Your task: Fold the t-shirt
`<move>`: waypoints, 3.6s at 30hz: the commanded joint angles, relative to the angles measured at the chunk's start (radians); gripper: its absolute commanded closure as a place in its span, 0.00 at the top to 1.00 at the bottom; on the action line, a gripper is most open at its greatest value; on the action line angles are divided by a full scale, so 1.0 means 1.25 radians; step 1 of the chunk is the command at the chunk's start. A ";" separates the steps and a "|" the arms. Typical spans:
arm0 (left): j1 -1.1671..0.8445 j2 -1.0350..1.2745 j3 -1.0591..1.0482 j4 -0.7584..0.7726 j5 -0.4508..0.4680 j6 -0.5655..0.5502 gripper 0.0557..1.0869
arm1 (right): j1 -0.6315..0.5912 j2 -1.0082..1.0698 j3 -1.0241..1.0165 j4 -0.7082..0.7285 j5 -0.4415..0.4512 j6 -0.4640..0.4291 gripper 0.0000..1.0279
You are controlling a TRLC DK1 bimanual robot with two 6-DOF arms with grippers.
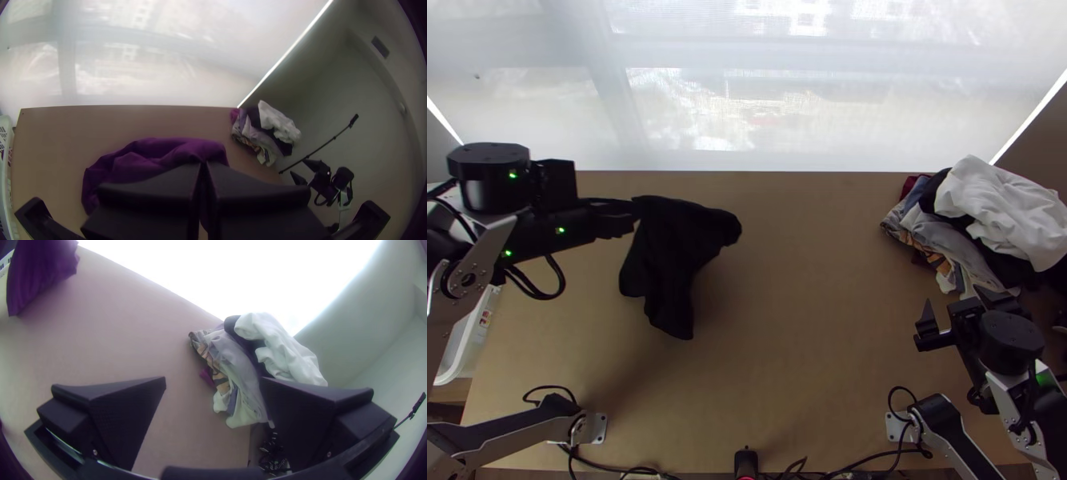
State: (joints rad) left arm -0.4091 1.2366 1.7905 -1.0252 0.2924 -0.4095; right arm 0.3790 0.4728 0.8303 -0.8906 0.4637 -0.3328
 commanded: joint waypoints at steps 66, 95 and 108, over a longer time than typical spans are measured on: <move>-0.137 0.193 -0.589 0.289 -0.375 0.182 0.80 | 0.039 0.116 0.066 0.105 -0.004 -0.077 0.95; -0.184 0.243 -0.086 0.246 -0.408 0.217 0.03 | 0.065 0.167 0.124 0.114 -0.004 -0.082 0.95; -0.370 0.514 0.383 0.383 -0.434 0.211 0.03 | 0.078 0.184 0.122 0.111 -0.004 -0.075 0.95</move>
State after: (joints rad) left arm -0.7658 1.7191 2.0163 -0.6979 -0.2218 -0.1429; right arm 0.4770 0.6933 0.9886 -0.7494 0.4587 -0.4385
